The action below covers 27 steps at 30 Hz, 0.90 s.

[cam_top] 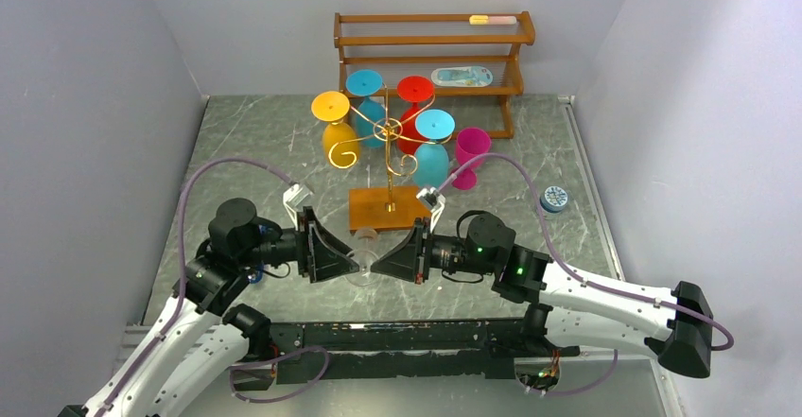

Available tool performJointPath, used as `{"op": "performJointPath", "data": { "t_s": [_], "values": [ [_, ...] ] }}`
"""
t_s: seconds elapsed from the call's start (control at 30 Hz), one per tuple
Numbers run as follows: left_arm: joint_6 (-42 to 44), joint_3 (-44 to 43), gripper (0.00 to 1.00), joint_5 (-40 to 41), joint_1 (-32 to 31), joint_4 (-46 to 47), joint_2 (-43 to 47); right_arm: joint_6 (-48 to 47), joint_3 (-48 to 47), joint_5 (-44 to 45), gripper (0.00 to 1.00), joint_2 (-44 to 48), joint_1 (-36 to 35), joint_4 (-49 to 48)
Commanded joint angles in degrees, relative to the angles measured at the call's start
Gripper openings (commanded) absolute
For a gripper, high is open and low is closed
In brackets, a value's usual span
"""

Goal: Take the wine glass off the wine glass rack
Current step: Place the wine glass at the center of the board.

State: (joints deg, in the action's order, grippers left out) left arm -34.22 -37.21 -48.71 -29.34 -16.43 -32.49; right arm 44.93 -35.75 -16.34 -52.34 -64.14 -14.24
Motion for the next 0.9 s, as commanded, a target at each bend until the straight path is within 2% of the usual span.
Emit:
{"op": "performJointPath", "data": {
  "t_s": [0.0,0.1,0.27,0.47,0.7,0.87],
  "values": [
    [-1.11,4.51,0.67,-1.59,0.21,-0.36,1.69,0.00,0.55,2.50,0.00,0.89,-0.04,-0.10],
    [-7.76,8.51,0.59,-4.00,0.16,9.26,3.98,1.57,2.09,4.63,0.00,1.84,-0.07,-1.70],
    [-6.03,6.97,0.52,-0.61,0.10,7.69,2.96,3.26,2.71,6.65,0.00,2.59,-0.09,-3.35],
    [-14.44,12.08,0.44,-3.16,-0.69,21.79,2.62,2.96,3.73,7.16,0.00,2.32,-0.04,-3.54],
    [-13.00,11.87,0.40,-1.39,-4.61,20.62,1.97,3.85,2.47,6.54,0.00,2.58,-0.04,-3.78],
    [-10.23,9.91,0.43,3.03,-10.34,17.02,-0.90,3.29,-0.14,5.85,0.00,3.05,-0.07,-1.25]
  ]
}}
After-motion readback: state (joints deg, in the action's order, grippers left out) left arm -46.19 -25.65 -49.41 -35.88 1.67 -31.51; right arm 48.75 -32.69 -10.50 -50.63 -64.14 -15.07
